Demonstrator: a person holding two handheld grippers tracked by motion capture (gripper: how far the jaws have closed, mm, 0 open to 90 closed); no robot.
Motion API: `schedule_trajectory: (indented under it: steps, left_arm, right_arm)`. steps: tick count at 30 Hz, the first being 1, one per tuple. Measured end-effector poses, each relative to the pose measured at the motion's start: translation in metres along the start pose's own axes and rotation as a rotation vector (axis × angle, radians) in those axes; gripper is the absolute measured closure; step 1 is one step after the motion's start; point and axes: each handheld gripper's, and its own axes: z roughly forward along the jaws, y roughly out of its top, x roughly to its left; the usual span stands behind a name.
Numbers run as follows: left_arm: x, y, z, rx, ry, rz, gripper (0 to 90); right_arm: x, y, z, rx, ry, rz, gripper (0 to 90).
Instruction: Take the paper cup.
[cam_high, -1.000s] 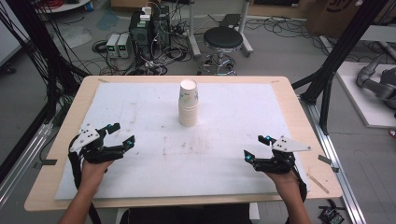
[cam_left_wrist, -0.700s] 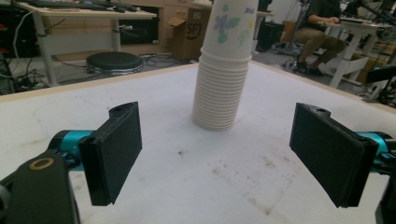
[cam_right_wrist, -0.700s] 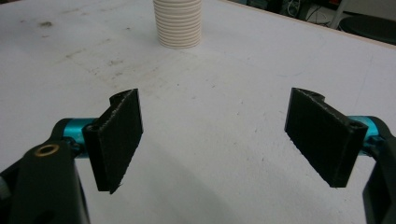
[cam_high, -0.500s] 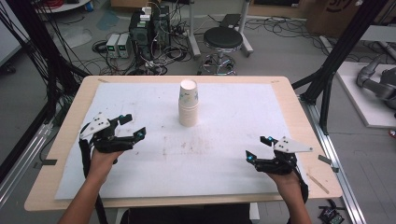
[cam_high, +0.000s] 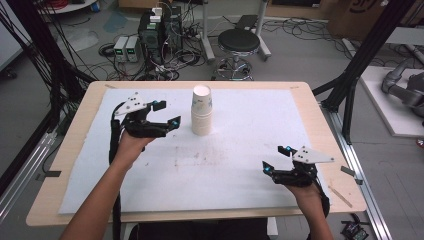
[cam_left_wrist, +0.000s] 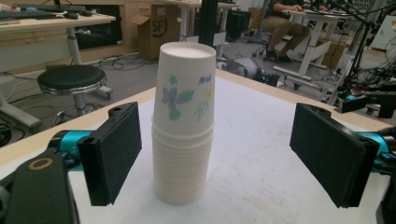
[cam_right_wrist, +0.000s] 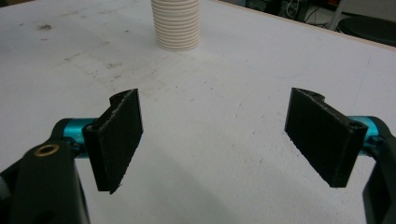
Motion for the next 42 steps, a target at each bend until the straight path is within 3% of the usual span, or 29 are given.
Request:
schedule_trajectory:
  steps: [2,8,16,19,23,29,35,38,42]
  left_arm:
    - [0.003,0.006,0.013,0.015,-0.002,-0.006,16.7]
    - [0.008,0.013,0.031,0.034,0.004,-0.015,16.6]
    - [0.015,0.026,0.061,0.056,0.027,0.004,16.5]
    - [0.018,0.028,0.074,0.077,0.036,-0.009,16.5]
    - [0.019,0.027,0.096,0.103,0.016,-0.010,16.5]
    - [0.020,0.022,0.111,0.132,0.025,-0.018,17.0]
    - [0.023,0.018,0.116,0.140,0.023,-0.027,19.2]
    - [0.024,0.017,0.117,0.145,0.018,-0.026,27.4]
    - [0.024,0.017,0.117,0.142,0.000,-0.007,31.4]
  right_arm:
    - [0.001,0.000,0.000,0.002,0.002,0.006,19.4]
    - [-0.001,0.000,-0.002,-0.006,-0.002,0.010,19.4]
    - [0.000,0.001,-0.001,-0.007,0.003,0.010,19.5]
    - [0.000,0.001,-0.001,-0.008,0.005,0.011,19.4]
    - [-0.001,0.001,-0.002,-0.010,0.005,0.015,19.5]
    - [-0.002,0.000,-0.005,-0.016,0.003,0.021,19.4]
    - [-0.003,-0.001,-0.006,-0.017,0.001,0.025,19.5]
    - [-0.003,-0.001,-0.005,-0.019,0.001,0.022,19.5]
    - [-0.002,-0.001,-0.005,-0.014,0.003,0.026,19.5]
